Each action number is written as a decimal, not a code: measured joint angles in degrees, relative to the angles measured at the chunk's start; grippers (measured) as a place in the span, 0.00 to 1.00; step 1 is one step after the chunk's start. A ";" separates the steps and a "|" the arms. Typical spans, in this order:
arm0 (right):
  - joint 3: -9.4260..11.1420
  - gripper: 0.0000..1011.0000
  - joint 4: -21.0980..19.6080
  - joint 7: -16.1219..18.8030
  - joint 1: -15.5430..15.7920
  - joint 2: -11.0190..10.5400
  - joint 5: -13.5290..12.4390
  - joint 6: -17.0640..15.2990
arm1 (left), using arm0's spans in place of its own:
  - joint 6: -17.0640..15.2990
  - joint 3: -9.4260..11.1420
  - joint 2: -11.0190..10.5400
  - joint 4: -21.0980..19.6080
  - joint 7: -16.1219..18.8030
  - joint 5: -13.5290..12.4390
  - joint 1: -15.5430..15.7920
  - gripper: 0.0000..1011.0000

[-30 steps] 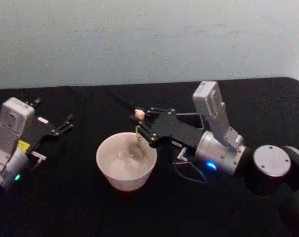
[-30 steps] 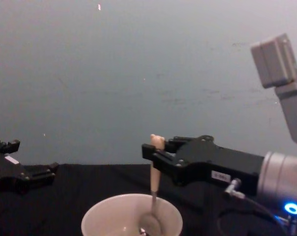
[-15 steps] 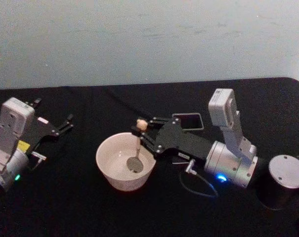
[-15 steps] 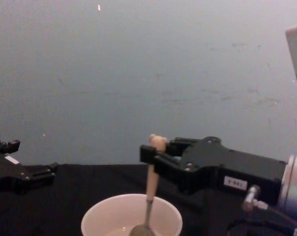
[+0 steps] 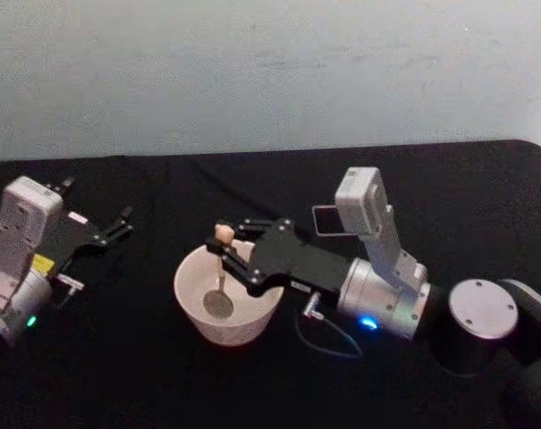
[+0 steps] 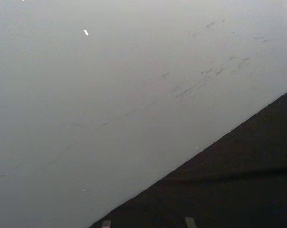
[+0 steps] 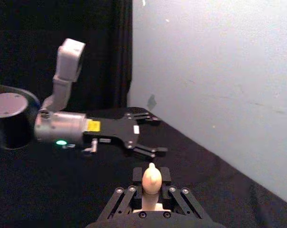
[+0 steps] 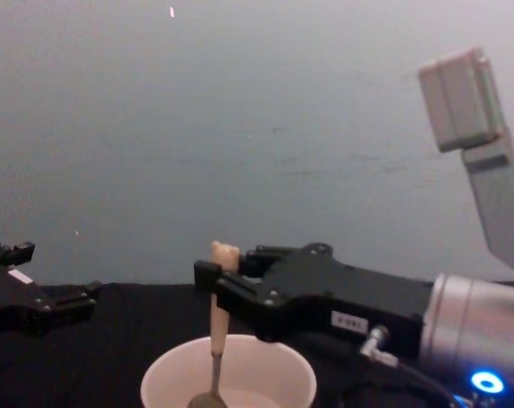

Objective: Pick up the stirring spoon with one hand, stir inside the cup, then place it back in its original position.

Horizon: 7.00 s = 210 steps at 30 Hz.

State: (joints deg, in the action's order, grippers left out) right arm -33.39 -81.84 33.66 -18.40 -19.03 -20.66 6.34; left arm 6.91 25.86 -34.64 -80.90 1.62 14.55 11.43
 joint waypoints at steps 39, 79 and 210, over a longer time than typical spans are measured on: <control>2.51 0.21 3.14 -1.78 -1.95 1.57 1.53 0.71 | 0.00 0.00 0.00 0.00 0.00 0.00 0.00 0.99; 14.94 0.21 -14.78 -6.06 3.64 -11.04 -5.83 -2.90 | 0.00 0.00 0.00 0.00 0.00 0.00 0.00 0.99; 15.22 0.99 -7.93 -14.79 10.46 -1.92 -0.79 -9.48 | 0.00 0.00 0.00 0.00 0.00 0.00 0.00 0.99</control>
State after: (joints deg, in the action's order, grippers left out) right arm -18.17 -89.78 18.87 -7.94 -20.95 -21.45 -3.14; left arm 6.91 25.86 -34.65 -80.90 1.62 14.55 11.43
